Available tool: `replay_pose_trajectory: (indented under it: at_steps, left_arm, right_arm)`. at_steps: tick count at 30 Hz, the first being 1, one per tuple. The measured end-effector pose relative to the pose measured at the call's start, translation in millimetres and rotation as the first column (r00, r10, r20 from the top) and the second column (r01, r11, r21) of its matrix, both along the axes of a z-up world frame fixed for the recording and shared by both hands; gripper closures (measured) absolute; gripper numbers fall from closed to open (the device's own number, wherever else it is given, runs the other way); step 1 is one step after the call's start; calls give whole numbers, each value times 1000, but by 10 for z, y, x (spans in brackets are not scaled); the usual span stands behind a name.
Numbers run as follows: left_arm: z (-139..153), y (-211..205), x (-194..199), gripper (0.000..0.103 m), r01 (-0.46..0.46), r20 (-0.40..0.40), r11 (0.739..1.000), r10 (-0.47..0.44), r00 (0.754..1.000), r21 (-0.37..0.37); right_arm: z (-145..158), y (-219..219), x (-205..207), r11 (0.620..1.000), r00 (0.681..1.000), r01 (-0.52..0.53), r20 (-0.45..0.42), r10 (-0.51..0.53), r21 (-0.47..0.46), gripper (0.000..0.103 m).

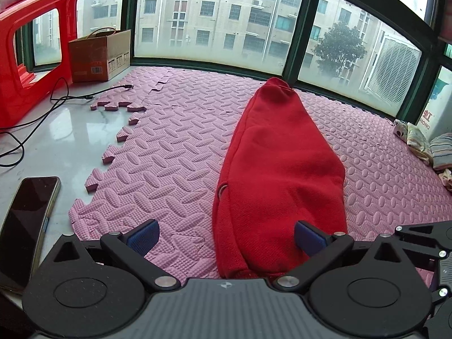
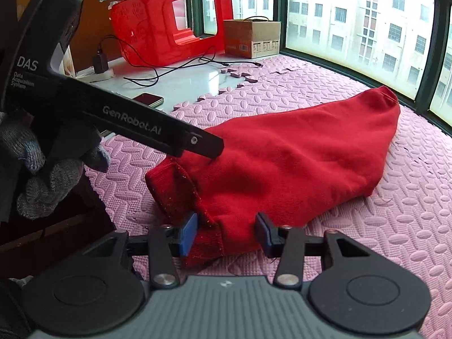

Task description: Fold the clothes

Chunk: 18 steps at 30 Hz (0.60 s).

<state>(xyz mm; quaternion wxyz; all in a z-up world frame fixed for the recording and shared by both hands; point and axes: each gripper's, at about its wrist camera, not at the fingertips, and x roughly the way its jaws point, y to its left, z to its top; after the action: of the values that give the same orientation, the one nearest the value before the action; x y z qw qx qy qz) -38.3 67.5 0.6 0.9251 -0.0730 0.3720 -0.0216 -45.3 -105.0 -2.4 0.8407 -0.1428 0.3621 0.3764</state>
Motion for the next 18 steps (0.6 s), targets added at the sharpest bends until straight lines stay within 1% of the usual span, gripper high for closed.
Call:
replay_pose_trajectory:
  at_steps: [4,7,10,13,14,15,17,18]
  left_arm:
    - [-140,7,43,0,-3,-38,1000,3,999,12]
    - [-163,56,41,0,-12,-47,1000,11,999,-18]
    - [-163,47,37,0,-10,-47,1000,10,999,-9]
    - [-165,58,36,0,-16,-52,1000,15,999,-19]
    - [-167,60,36,0,-17,-53,1000,16,998,-22]
    - [-171,62,38,0,-18,-54,1000,16,998,-23]
    - [-176,68,41,0,-18,-58,999,16,998,-28]
    - [-178,73,41,0,-18,-60,999,16,998,-29]
  right_arm:
    - [173,-55,18,1000,1000,-4,14,4,12,57]
    - [269,-116,150,999,999,38,31,-39,34,57]
    - [274,-130,358,995,996,86,35,-87,48,57]
    - [195,-86,568,992,993,113,13,-114,53,58]
    - [152,-70,634,991,993,119,-7,-119,56,58]
    - [94,-43,692,992,993,119,-26,-118,48,59]
    - [-17,3,764,992,992,121,-35,-120,18,59]
    - [-36,7,776,993,992,117,-42,-116,19,59]
